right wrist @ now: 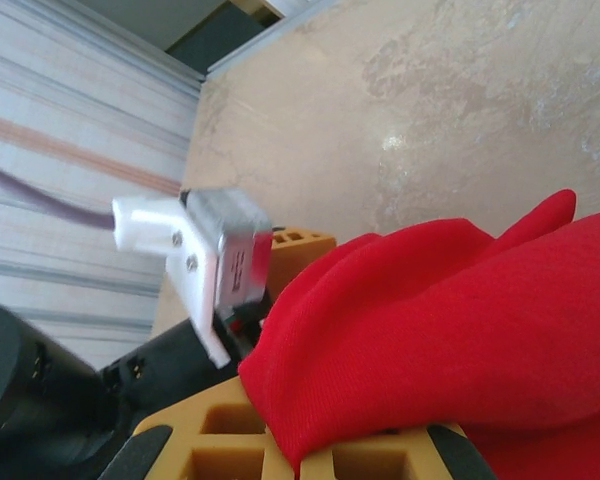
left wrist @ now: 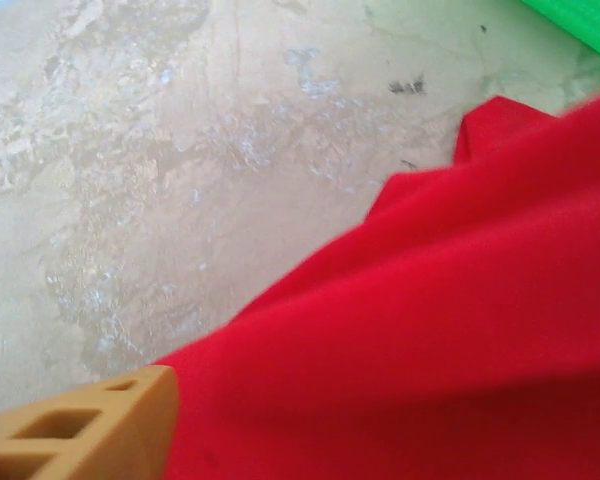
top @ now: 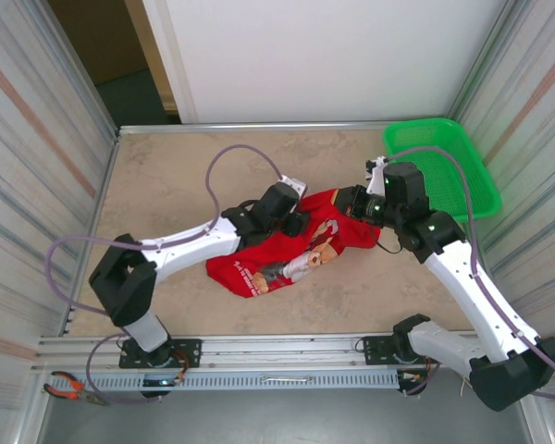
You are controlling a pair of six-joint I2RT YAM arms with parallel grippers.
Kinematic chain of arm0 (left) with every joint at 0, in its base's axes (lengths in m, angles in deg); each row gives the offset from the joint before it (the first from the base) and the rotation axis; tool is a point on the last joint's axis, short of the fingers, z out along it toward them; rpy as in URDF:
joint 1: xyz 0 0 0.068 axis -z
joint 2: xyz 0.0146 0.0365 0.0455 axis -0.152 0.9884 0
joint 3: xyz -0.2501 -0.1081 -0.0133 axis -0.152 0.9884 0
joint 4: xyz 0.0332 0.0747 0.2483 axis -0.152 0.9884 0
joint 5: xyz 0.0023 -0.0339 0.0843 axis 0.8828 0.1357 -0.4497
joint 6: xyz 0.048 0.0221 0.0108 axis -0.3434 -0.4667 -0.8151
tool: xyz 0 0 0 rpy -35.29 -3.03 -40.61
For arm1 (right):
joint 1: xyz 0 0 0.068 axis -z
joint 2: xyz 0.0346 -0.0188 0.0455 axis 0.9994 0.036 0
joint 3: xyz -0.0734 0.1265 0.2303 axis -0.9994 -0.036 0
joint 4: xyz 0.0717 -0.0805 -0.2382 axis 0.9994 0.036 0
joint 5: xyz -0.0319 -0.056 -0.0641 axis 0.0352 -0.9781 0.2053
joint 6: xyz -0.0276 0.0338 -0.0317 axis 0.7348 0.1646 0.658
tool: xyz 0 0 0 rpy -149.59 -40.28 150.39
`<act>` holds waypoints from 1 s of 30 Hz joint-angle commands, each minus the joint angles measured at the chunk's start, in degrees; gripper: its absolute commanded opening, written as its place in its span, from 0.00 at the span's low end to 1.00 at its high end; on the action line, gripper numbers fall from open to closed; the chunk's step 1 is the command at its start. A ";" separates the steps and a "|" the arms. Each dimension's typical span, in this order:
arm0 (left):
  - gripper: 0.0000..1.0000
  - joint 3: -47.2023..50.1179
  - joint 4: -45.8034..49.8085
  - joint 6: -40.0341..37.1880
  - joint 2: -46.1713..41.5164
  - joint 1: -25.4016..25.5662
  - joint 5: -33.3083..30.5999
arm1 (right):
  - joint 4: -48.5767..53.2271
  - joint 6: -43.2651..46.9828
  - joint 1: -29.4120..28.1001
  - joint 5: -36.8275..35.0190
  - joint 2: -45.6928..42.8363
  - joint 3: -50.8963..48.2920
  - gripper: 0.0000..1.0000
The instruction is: Fold the inside-out t-shirt
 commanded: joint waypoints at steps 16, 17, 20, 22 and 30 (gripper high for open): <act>0.00 2.22 -7.07 4.05 -13.24 -10.68 63.98 | -7.68 -1.50 12.48 -5.35 26.26 7.57 0.51; 0.00 2.80 -8.85 5.45 -13.51 -10.92 64.78 | -7.02 -1.22 12.49 -4.50 26.78 8.10 0.54; 0.00 5.25 -13.88 9.21 -14.56 -11.93 65.63 | -7.59 -0.48 11.42 -3.73 20.89 4.41 0.62; 0.00 6.99 -17.90 11.87 -15.01 -13.14 65.98 | -6.23 -0.17 10.54 -4.18 14.56 1.10 0.69; 0.00 9.55 -22.53 15.23 -15.32 -15.44 66.42 | -11.27 -1.41 2.08 -0.70 -5.16 -11.90 0.79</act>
